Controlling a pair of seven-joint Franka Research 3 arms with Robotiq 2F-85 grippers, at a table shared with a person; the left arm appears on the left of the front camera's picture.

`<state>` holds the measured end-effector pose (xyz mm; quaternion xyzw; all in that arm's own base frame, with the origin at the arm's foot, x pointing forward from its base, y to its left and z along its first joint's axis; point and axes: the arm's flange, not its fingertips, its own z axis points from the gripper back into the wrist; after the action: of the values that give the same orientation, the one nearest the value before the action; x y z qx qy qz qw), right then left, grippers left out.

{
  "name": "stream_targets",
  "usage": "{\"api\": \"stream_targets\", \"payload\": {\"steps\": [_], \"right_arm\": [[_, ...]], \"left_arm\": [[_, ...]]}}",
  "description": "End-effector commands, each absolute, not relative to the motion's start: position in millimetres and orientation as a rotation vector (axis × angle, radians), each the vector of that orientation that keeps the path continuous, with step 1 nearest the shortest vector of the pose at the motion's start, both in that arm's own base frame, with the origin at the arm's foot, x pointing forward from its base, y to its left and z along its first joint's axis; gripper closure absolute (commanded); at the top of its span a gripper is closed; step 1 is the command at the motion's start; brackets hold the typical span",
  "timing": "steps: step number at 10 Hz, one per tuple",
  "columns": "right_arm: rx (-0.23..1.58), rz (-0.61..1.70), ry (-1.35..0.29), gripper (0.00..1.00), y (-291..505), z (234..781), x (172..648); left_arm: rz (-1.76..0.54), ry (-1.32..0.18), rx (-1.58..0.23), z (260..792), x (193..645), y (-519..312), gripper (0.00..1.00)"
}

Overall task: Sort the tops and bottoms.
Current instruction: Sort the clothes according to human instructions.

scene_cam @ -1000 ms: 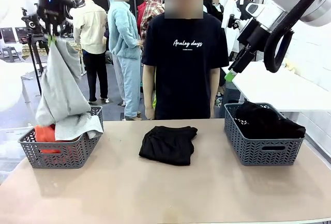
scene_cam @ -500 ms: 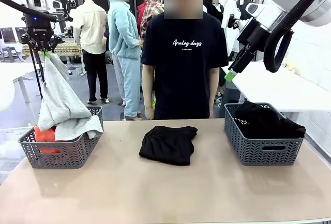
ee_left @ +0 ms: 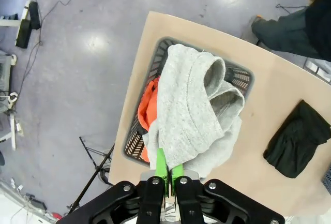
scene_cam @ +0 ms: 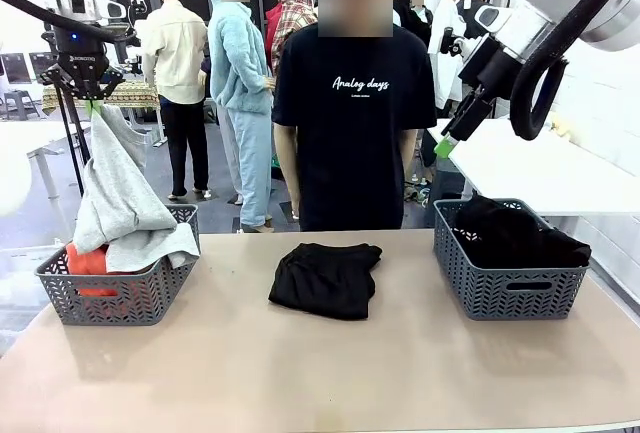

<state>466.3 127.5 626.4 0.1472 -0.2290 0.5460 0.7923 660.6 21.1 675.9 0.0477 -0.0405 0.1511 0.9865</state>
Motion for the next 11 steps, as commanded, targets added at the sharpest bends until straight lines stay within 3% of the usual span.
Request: {"api": "stream_targets", "payload": {"steps": [1,5,7,8,9,11], "right_arm": [[0.312,1.174,-0.487,0.0,127,626,466],[0.312,1.174,-0.487,0.0,127,626,466],[0.312,1.174,-0.487,0.0,127,626,466],[0.312,1.174,-0.487,0.0,127,626,466],[0.312,1.174,-0.487,0.0,127,626,466],[0.312,1.174,-0.487,0.0,127,626,466]], "left_arm": [[0.277,-0.011,0.037,626,677,47,1.0],[0.186,0.13,-0.048,531,661,31,1.0],[0.21,0.174,-0.051,522,651,24,1.0],[0.272,0.099,-0.005,541,654,30,1.0],[0.193,0.157,-0.034,535,712,26,1.0],[0.213,0.145,-0.031,546,707,26,1.0]]}}
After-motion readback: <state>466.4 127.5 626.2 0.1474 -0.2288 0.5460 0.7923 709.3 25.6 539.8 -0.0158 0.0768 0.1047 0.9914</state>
